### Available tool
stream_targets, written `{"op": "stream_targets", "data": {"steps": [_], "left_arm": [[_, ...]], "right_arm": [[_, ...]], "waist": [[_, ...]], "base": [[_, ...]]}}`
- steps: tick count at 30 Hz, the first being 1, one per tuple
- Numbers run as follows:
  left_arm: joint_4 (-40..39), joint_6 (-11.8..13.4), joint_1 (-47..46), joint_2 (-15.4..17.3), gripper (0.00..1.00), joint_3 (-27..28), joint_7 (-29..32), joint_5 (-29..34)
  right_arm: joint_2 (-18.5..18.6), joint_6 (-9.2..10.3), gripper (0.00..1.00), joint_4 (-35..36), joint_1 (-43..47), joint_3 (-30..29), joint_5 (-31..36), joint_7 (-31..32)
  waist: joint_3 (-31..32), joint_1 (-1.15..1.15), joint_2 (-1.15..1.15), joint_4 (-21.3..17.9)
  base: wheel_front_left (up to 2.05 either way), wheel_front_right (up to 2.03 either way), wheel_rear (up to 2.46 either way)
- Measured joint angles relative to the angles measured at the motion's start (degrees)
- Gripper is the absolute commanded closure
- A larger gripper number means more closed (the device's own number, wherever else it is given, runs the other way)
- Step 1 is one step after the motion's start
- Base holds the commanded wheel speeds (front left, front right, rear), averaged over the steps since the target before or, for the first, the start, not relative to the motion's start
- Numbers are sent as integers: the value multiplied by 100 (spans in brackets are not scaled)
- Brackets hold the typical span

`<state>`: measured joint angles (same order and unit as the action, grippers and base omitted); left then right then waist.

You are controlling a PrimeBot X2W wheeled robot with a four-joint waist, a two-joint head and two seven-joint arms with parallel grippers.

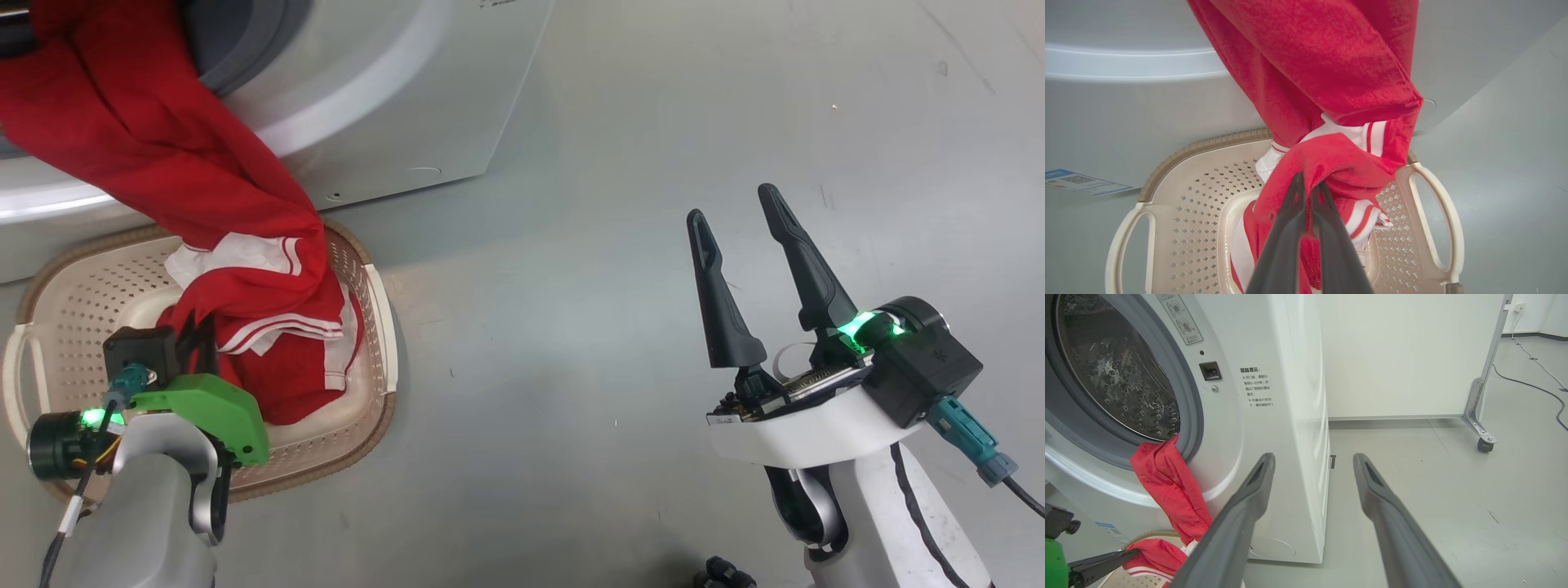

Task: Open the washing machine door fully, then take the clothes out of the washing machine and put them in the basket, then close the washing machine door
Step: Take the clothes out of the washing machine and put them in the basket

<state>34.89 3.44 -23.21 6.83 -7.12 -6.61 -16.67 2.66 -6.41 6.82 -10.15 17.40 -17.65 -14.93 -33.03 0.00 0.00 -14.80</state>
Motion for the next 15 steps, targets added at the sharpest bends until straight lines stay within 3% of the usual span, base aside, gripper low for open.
{"op": "stream_targets", "data": {"steps": [15], "left_arm": [[947,-164,-443,19,100,104,49,-176]], "right_arm": [[0,0,0,-7,-257,114,-100,0]], "waist": [[-364,0,0,-179]], "base": [[0,0,0]]}}
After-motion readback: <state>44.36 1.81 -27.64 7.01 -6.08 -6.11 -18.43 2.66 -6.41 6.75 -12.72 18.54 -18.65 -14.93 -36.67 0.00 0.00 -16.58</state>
